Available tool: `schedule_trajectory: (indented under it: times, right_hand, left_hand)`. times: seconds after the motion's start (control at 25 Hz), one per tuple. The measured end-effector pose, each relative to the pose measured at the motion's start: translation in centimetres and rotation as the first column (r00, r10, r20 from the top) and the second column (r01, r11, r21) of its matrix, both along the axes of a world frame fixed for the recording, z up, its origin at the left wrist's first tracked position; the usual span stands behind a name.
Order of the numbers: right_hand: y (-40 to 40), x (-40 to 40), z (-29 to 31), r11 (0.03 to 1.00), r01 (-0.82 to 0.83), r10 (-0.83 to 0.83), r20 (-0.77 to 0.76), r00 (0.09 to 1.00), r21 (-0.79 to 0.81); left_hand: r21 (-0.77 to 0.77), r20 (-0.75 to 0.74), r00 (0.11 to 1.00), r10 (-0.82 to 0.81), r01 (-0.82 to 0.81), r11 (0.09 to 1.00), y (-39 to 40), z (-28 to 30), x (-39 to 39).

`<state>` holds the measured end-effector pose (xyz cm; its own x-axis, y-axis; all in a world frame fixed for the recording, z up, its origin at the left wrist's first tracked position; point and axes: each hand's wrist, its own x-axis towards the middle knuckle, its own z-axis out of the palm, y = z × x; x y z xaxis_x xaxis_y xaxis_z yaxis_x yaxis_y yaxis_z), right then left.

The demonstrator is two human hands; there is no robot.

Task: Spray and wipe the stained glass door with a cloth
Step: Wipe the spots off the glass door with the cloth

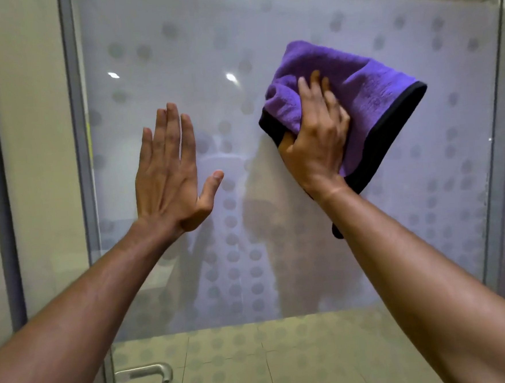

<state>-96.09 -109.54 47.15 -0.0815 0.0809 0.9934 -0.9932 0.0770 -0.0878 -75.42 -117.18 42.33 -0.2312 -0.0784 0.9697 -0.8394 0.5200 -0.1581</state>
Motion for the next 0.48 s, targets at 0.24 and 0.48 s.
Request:
schedule_trajectory:
  times: [0.24, 0.48]
  right_hand:
    - [-0.3, 0.7, 3.3, 0.997, -0.075, 0.075, -0.021, 0.997, -0.015]
    - [-1.6, 2.4, -2.9, 0.984, -0.17, 0.178, -0.423, 0.889, 0.057]
  left_hand:
    - [-0.007, -0.005, 0.999, 0.052, -0.052, 0.999, -0.2, 0.6, 0.3]
    - [-0.034, -0.016, 0.999, 0.045, -0.046, 0.998, -0.4, 0.4, 0.4]
